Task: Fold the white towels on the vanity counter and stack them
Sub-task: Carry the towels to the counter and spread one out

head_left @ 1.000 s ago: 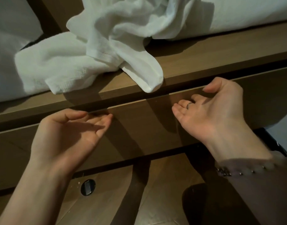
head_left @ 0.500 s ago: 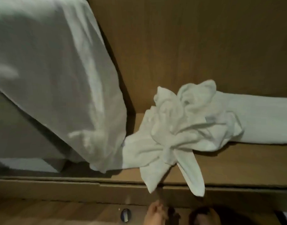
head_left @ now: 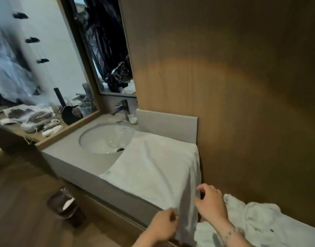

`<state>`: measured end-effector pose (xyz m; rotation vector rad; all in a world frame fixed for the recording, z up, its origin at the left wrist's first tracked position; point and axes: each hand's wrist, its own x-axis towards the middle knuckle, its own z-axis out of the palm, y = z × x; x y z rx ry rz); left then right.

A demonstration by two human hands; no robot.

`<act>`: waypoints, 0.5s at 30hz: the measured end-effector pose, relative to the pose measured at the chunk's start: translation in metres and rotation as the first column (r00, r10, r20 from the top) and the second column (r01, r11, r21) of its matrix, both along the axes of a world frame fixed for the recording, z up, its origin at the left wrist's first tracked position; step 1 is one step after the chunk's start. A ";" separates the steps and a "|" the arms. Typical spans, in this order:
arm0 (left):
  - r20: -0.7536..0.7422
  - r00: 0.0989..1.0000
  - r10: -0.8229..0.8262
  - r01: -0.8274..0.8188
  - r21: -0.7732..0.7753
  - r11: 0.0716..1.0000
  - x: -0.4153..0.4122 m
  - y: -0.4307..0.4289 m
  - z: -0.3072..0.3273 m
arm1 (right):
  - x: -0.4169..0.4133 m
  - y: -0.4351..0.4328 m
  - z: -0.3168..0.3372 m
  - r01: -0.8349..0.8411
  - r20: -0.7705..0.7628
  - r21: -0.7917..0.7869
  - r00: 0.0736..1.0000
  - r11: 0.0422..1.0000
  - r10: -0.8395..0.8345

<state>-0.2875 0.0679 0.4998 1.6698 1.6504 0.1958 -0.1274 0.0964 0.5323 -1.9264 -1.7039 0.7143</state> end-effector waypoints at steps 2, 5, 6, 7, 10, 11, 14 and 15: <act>0.054 0.989 0.141 -0.147 0.151 0.977 -0.027 0.019 0.006 | -0.020 0.013 0.003 -0.036 0.046 0.015 0.998 0.999 0.035; 0.042 0.968 0.249 -0.250 0.275 0.928 -0.073 0.060 0.011 | -0.058 0.034 -0.010 -0.084 0.103 0.006 0.991 0.996 0.083; 0.046 0.966 0.255 -0.258 0.271 0.927 -0.086 0.075 0.007 | -0.070 0.043 -0.018 -0.106 0.135 0.001 0.985 0.994 0.105; 0.035 0.965 0.261 -0.260 0.294 0.920 -0.096 0.089 0.006 | -0.082 0.055 -0.024 -0.113 0.154 0.024 0.982 0.993 0.108; 0.079 0.962 0.260 -0.270 0.373 0.888 -0.136 0.153 -0.001 | -0.116 0.107 -0.030 -0.060 0.198 0.131 0.980 0.990 0.033; 0.081 0.961 0.263 -0.274 0.366 0.889 -0.149 0.174 -0.002 | -0.126 0.126 -0.033 -0.031 0.196 0.149 0.981 0.988 0.001; 0.041 0.973 0.225 -0.226 0.327 0.917 -0.189 0.230 -0.006 | -0.154 0.174 -0.032 -0.004 0.266 0.126 0.963 0.992 -0.030; 0.025 0.975 0.222 -0.217 0.335 0.917 -0.201 0.246 -0.004 | -0.162 0.186 -0.032 -0.024 0.304 0.099 0.953 0.995 -0.007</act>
